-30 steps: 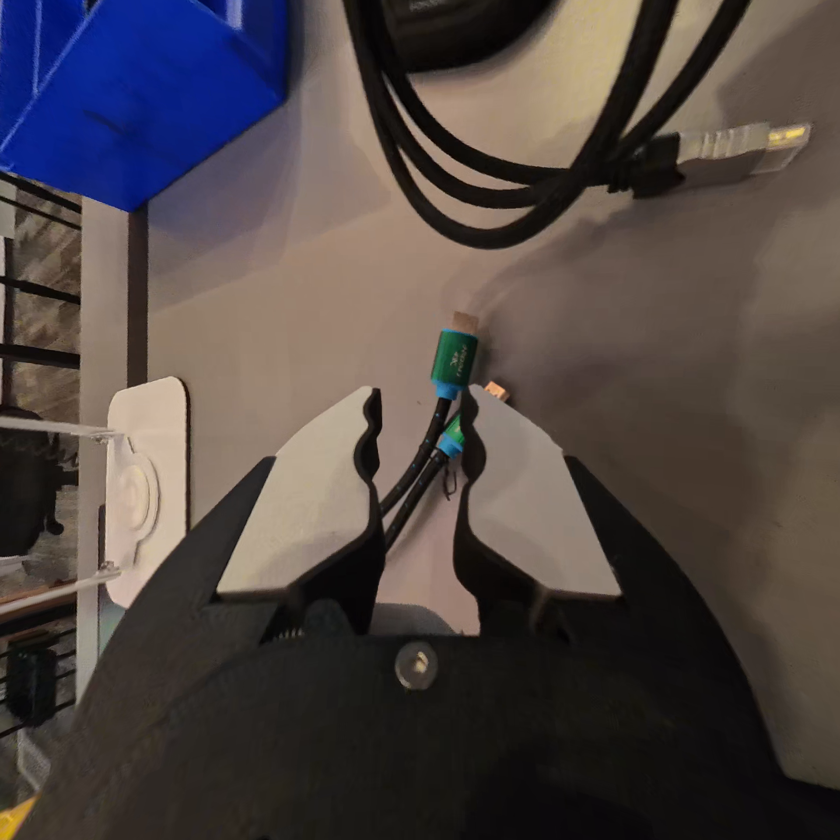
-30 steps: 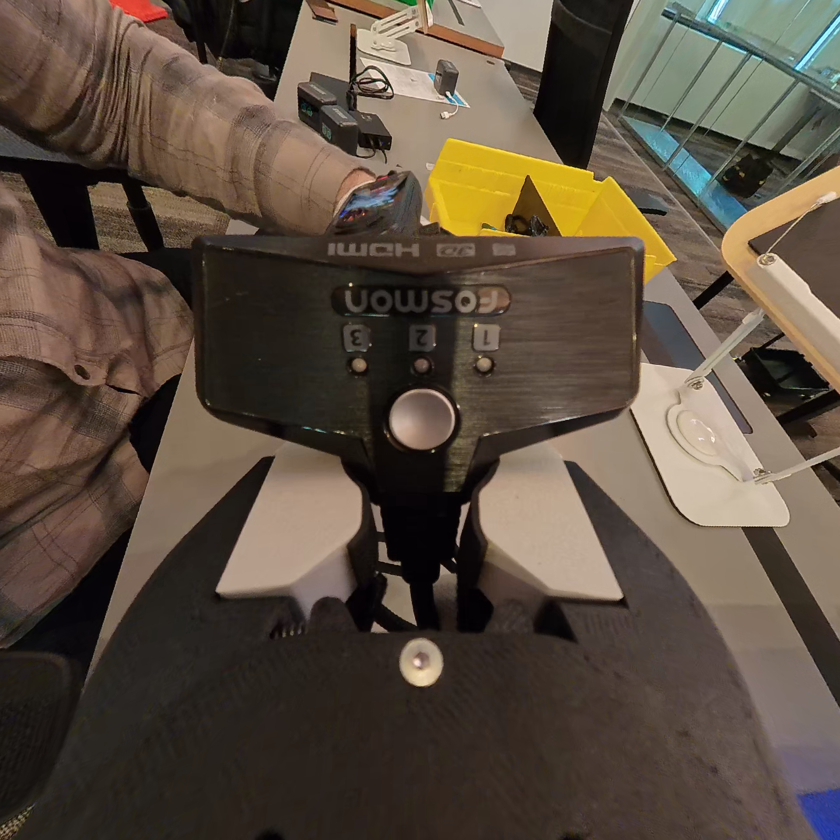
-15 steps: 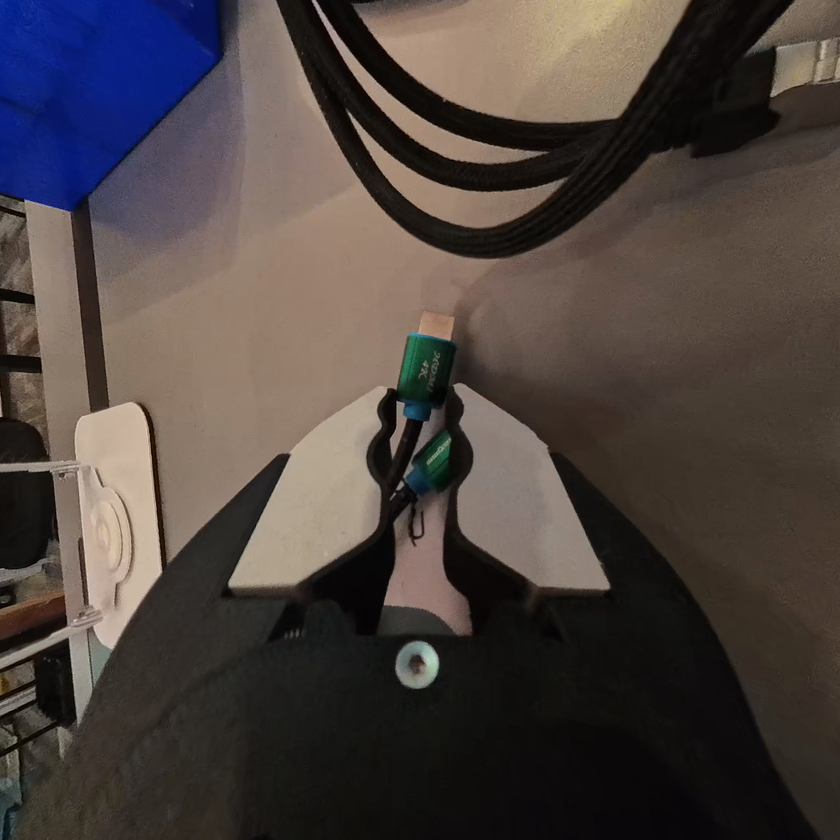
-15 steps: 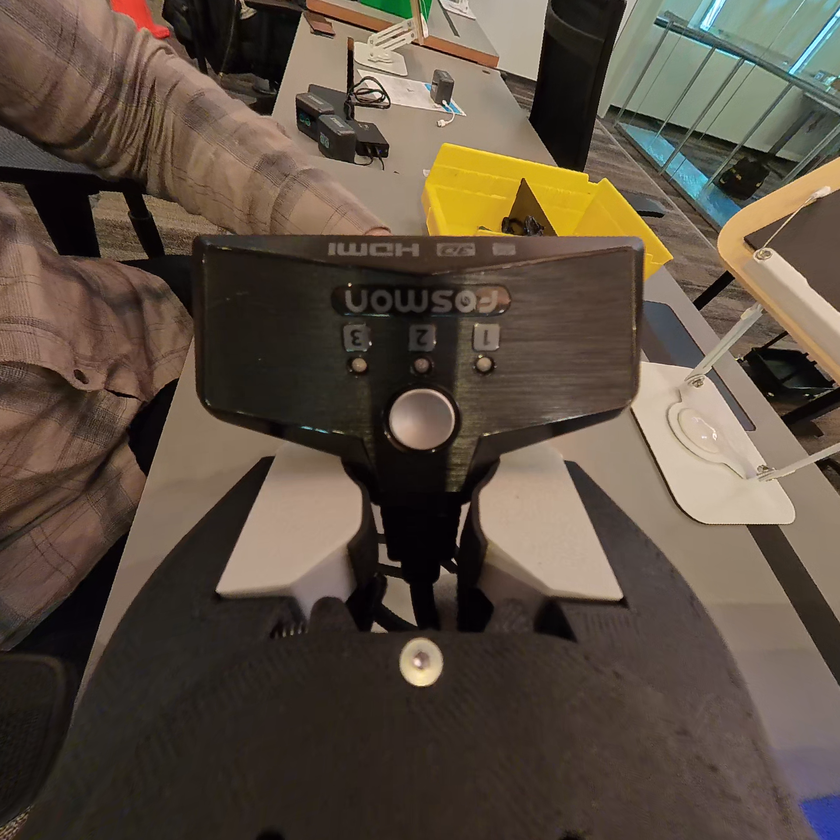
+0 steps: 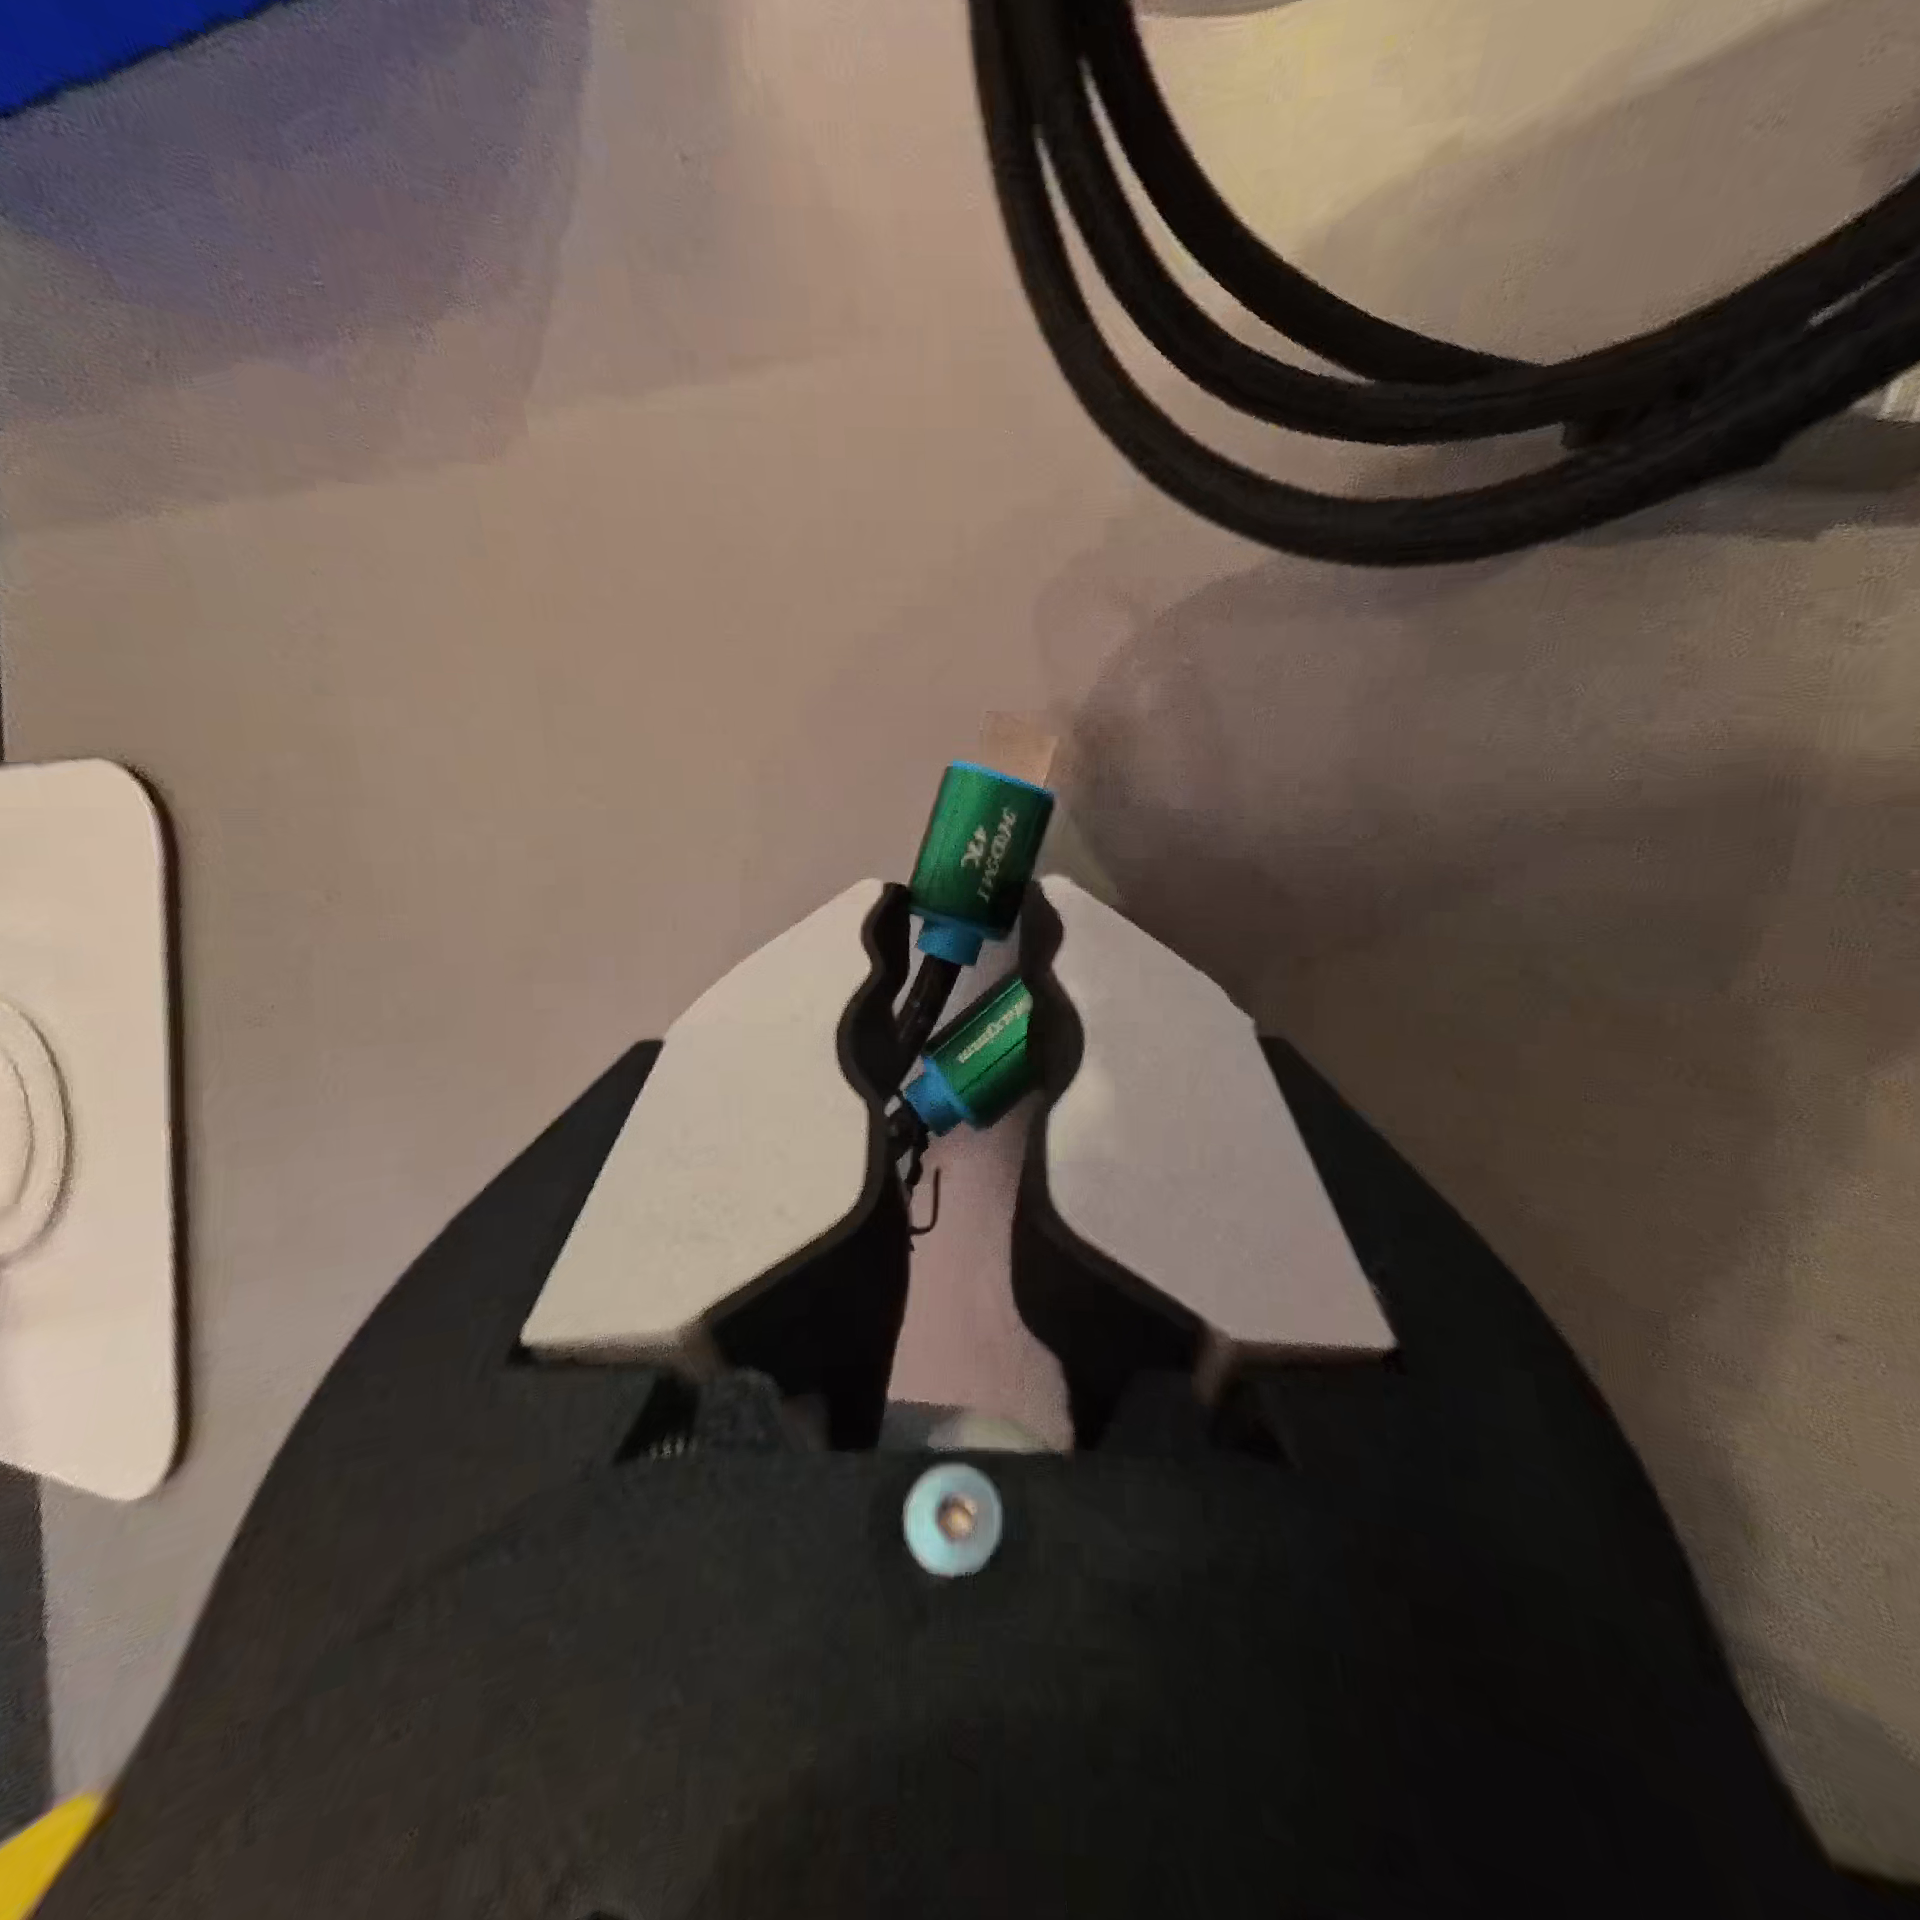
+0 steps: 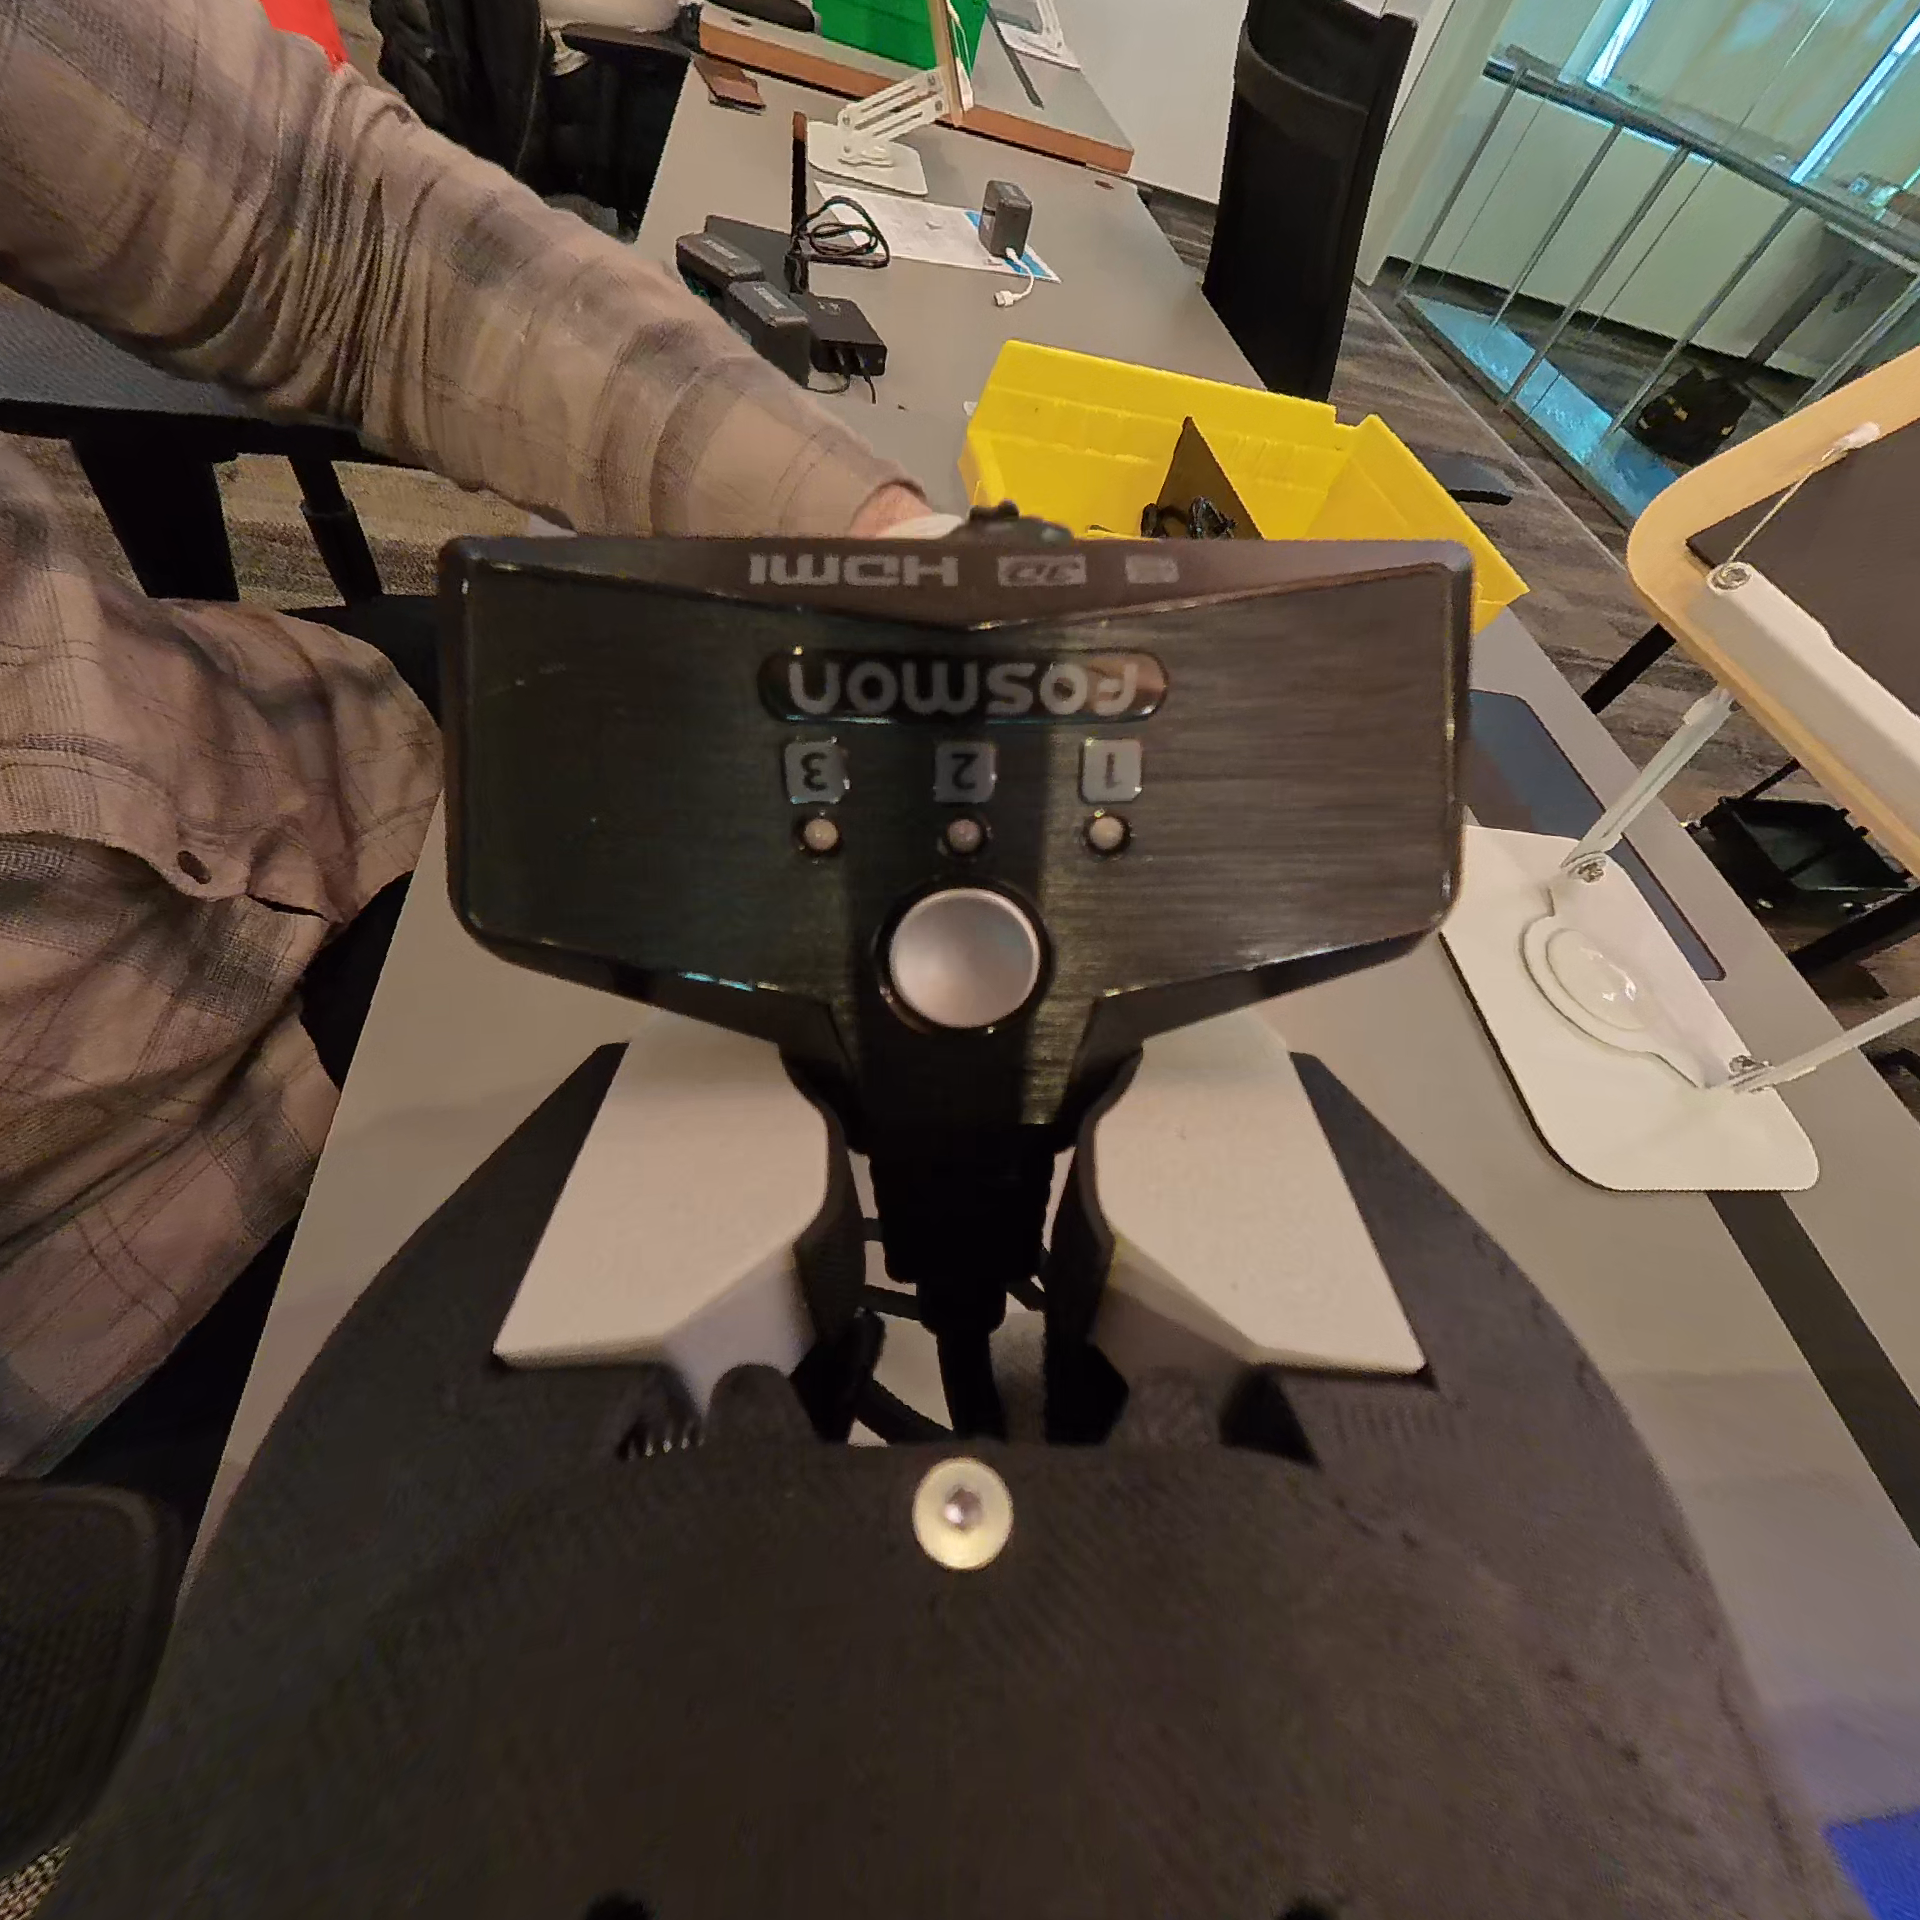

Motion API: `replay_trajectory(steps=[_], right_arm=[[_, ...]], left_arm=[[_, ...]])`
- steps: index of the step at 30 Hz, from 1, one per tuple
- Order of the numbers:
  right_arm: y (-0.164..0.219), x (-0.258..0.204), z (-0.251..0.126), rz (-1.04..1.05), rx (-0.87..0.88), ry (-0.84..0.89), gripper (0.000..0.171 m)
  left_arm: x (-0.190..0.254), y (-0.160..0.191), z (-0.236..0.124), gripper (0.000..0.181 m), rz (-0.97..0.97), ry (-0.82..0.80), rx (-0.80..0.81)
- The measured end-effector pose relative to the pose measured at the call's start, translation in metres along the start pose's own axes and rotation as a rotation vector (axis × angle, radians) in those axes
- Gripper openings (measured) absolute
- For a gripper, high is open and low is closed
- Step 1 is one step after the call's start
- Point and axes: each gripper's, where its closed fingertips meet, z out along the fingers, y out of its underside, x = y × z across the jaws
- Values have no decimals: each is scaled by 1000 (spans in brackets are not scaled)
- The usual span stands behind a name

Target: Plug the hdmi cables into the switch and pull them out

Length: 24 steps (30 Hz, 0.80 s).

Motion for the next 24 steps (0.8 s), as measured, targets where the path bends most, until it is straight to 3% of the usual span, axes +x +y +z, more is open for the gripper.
replay_trajectory(steps=[8, 13, 17, 19, 21, 24], right_arm=[[12, 0, 8, 0, -68, -5, 37], [14, -4, 15, -11, -97, -16, 37], [13, -6, 16, -19, -113, -15, 37], [13, -6, 15, -20, -113, -12, 36], [13, -5, 14, -20, -109, -9, 36], [13, -4, 13, -17, -105, -9, 37]], left_arm=[[0, -2, -50, 20, -208, 119, 28], [50, 24, -36, 20, -246, 317, -130], [62, 27, -16, 29, -155, 237, -143], [54, 25, -14, 34, -61, 119, -140], [51, 25, -18, 49, -22, 60, -135], [51, 16, -33, 53, 23, 16, -26]])
